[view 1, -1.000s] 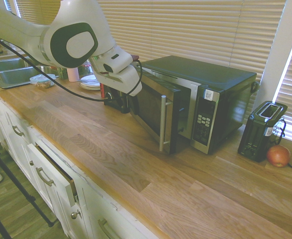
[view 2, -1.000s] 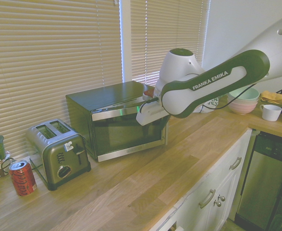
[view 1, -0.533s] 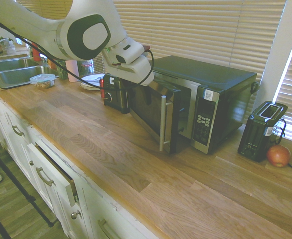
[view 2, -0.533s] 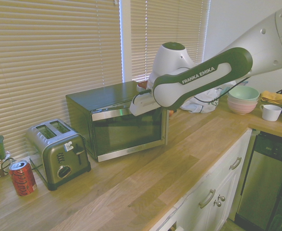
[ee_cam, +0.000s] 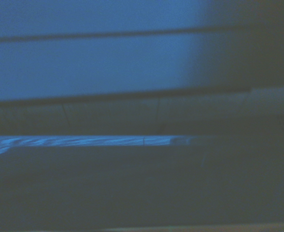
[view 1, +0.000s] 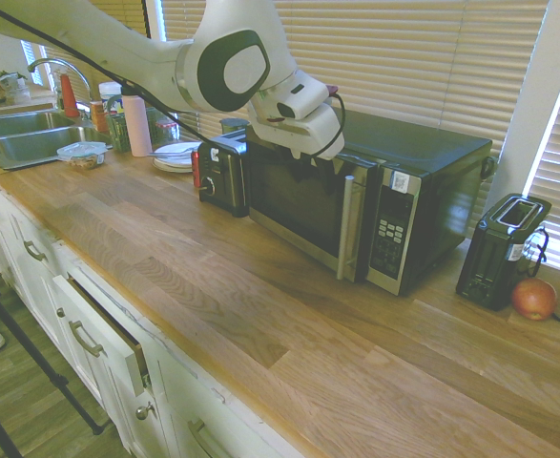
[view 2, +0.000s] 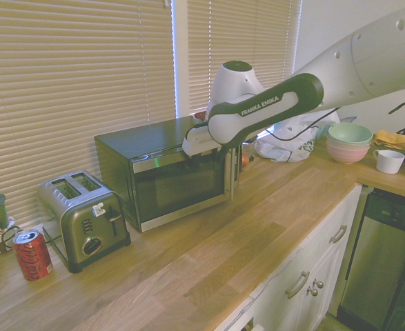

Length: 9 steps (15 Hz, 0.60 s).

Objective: Close the microwave

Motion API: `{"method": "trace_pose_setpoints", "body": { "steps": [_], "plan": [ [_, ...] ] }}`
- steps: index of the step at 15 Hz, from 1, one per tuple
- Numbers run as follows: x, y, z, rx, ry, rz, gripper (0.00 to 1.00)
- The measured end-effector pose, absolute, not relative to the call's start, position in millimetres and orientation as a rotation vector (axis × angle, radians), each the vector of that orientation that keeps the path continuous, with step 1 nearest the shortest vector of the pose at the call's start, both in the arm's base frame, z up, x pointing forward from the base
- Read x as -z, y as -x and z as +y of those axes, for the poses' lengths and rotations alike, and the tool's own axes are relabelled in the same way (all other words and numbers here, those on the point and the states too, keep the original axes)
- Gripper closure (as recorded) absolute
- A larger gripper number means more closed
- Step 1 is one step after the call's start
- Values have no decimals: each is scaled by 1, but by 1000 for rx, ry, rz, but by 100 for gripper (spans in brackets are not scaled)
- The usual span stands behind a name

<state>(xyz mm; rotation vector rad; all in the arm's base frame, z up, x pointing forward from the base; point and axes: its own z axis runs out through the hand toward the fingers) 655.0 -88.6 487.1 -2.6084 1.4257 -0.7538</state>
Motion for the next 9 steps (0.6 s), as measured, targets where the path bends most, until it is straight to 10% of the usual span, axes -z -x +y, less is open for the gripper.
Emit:
{"method": "trace_pose_setpoints", "body": {
  "steps": [9],
  "plan": [
    [-492,-670,-78,716,2628,1417,0]
  ]
}}
